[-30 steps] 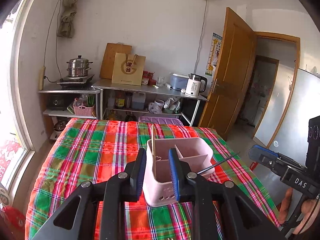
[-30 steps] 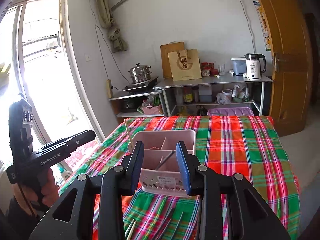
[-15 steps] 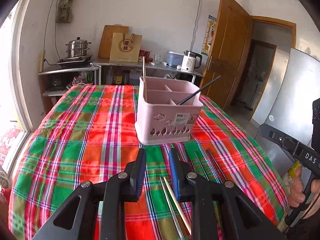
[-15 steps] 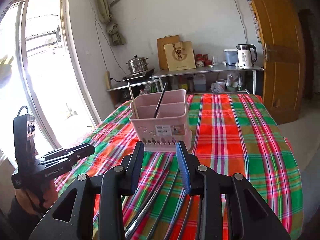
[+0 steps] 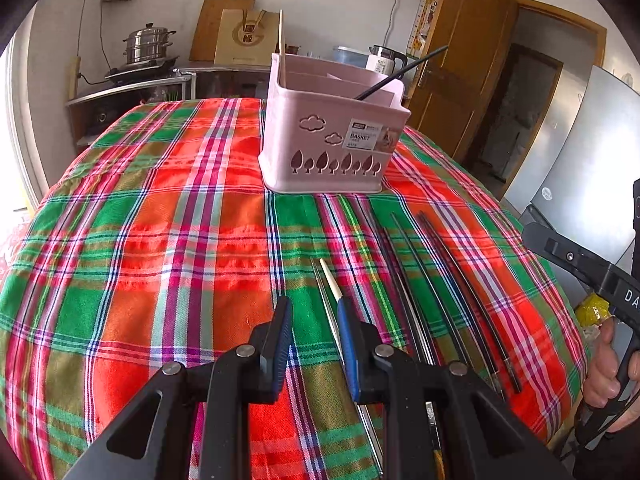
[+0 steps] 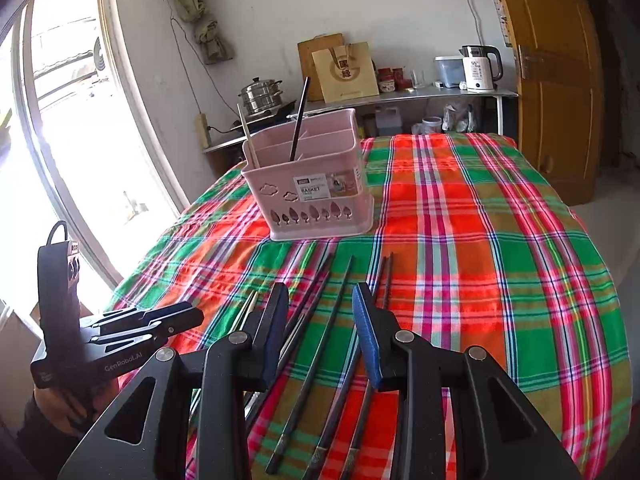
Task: Organize utensils
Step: 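Grasp another wooden chopstick with the left tool while the right tool grasps a black chopstick, then lift both held chopsticks and carry them over the pink basket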
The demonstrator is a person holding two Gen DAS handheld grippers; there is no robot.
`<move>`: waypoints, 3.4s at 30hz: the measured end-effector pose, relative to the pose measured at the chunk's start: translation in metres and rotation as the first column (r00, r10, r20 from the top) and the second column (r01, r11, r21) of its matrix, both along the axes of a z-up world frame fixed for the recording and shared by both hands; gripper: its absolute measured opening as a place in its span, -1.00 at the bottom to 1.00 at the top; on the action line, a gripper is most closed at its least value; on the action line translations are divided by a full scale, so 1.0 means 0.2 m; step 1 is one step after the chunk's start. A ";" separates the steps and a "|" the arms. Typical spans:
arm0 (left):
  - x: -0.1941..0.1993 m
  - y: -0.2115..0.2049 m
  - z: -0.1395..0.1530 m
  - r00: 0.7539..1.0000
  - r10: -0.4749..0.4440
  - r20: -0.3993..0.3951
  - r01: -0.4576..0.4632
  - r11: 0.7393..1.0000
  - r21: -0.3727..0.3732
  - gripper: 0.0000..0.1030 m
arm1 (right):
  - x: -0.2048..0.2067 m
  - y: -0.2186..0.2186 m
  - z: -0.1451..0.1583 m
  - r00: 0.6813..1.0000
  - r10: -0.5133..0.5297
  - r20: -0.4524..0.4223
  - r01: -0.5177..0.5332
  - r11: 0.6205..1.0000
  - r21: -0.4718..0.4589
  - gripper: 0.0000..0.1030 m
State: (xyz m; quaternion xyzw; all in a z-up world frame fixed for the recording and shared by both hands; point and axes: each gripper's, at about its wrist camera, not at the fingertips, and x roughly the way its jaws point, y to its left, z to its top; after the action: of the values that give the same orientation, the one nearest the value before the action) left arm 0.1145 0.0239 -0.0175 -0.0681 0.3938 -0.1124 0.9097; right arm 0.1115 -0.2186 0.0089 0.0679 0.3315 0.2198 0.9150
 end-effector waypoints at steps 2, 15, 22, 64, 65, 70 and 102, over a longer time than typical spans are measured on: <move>0.02 -0.01 -0.02 1.000 -0.005 -0.015 0.005 1.000 0.001 -0.56 | 0.01 0.02 -0.02 1.000 0.007 -0.013 -0.007 1.000 -0.009 -0.42; 0.10 -0.05 -0.07 0.998 -0.007 -0.062 0.007 1.000 0.007 -0.56 | 0.09 0.05 -0.15 0.996 0.002 -0.091 -0.006 0.999 -0.038 -0.51; 0.13 -0.11 -0.07 0.995 -0.047 -0.090 0.044 0.998 -0.034 -0.56 | 0.12 0.06 -0.18 0.994 0.006 -0.110 -0.010 0.999 -0.035 -0.51; 0.32 -0.20 -0.12 0.992 -0.039 -0.124 0.047 0.997 0.062 -0.86 | 0.40 0.26 -0.31 0.981 0.000 -0.196 -0.045 0.973 -0.228 -0.86; 0.32 -0.20 -0.12 0.991 -0.038 -0.127 0.046 0.997 0.061 -0.87 | 0.40 0.26 -0.31 0.980 0.001 -0.197 -0.046 0.973 -0.225 -0.87; 0.32 -0.17 -0.11 0.989 -0.039 -0.142 0.039 0.999 0.000 -0.88 | 0.36 0.23 -0.24 0.985 0.004 -0.173 -0.037 0.981 -0.190 -0.88; 0.09 -0.11 0.59 0.984 -0.082 0.156 0.089 0.995 -0.041 -0.90 | 0.04 0.09 0.38 0.988 0.013 0.151 -0.011 1.000 -0.018 -0.90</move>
State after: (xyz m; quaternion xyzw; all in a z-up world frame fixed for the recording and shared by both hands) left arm 0.1319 0.0028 0.1009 -0.0641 0.3222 -0.1658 0.9298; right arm 0.1198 -0.2015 0.0844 0.0411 0.2636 0.2269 0.9367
